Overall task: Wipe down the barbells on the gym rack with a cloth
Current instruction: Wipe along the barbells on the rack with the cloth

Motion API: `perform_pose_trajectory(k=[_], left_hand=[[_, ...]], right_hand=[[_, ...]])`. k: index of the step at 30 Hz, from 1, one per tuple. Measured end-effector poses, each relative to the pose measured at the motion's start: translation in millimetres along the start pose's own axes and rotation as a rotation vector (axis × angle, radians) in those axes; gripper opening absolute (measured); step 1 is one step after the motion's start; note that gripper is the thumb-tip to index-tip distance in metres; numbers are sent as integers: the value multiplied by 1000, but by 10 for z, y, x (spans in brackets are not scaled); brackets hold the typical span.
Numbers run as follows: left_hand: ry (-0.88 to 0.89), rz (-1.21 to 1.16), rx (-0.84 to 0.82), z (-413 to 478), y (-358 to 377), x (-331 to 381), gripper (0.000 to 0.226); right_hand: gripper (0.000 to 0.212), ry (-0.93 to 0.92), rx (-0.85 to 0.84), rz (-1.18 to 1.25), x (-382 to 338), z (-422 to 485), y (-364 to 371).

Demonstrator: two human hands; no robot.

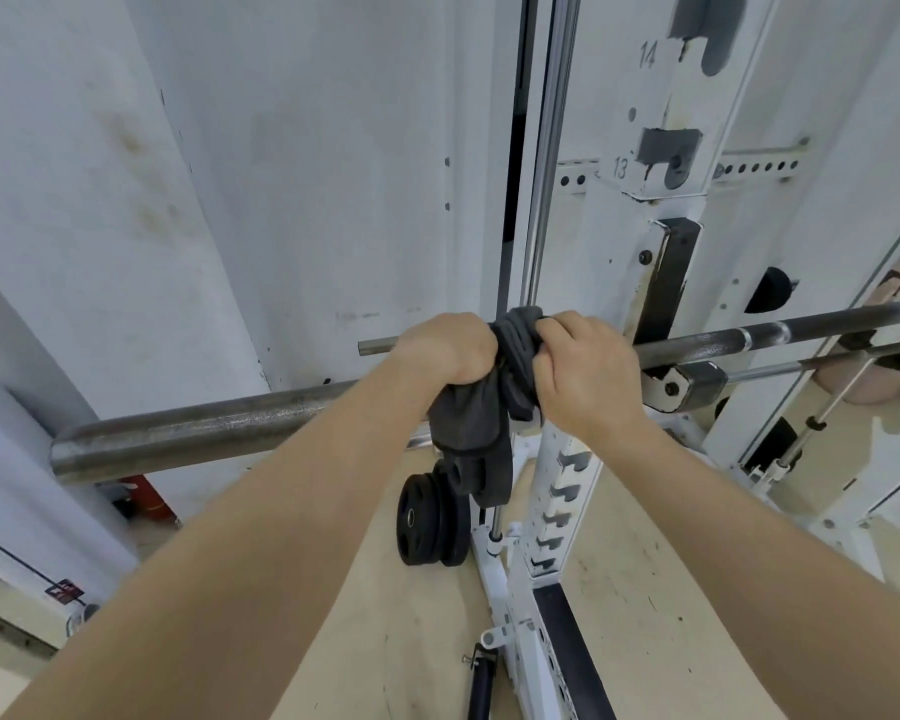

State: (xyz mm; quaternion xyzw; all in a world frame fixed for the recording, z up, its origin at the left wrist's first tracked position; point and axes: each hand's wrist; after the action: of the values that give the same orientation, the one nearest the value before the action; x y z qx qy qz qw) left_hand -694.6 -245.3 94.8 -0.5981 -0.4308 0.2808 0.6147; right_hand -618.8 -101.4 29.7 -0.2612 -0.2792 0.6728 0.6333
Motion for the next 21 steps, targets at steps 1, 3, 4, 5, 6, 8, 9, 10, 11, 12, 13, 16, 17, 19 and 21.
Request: perform_pose_trajectory(k=[1, 3, 4, 5, 6, 8, 9, 10, 11, 12, 13, 16, 17, 19, 21], left_hand=[[13, 80, 114, -50, 64, -8, 26], [86, 268, 499, -220, 290, -29, 23], [104, 309, 611, -314, 374, -33, 28], [123, 332, 706, -373, 433, -48, 35], [141, 349, 777, -377, 457, -62, 40], [177, 364, 837, -368, 483, -73, 36], [183, 381, 845, -361, 511, -75, 34], [178, 384, 827, -375, 501, -54, 33], [175, 376, 806, -386, 468, -36, 32], [177, 358, 769, -391, 422, -26, 31], [175, 326, 678, -380, 351, -16, 27], [39, 22, 203, -142, 85, -42, 22], [15, -49, 77, -88, 18, -48, 24], [31, 20, 90, -64, 14, -44, 23], [105, 212, 364, -162, 146, -26, 17]], right_hand=[[25, -32, 18, -6, 12, 4, 3], [17, -89, 75, -6, 12, -50, 8], [14, -95, 91, -1, 14, -88, 9], [13, -80, 63, -1, -4, -89, -32], [14, -58, -14, 5, -20, -31, -95], [23, -10, -278, 58, -6, 220, -224], [28, 27, -423, 88, 19, 358, -271], [29, 77, -563, 116, 53, 478, -296], [29, 115, -618, 134, 74, 541, -280], [32, 139, -590, 121, 57, 529, -248], [34, 134, -444, 92, 27, 448, -187], [23, 58, 12, -8, -123, 44, -74], [19, 40, 60, -20, -134, -12, -73], [17, 31, -25, 6, -70, 130, -96], [24, 41, -298, 47, -5, 370, -155]])
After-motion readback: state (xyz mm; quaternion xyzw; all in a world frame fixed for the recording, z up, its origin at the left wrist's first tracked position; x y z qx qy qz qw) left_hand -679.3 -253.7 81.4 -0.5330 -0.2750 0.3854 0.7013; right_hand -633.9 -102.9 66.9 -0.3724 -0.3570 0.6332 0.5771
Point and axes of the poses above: each hand's wrist, its own z-axis towards the middle knuckle, its own y-axis out of the palm, x = y × z, and after that the axes turned 5 degrees about -y, right-handed
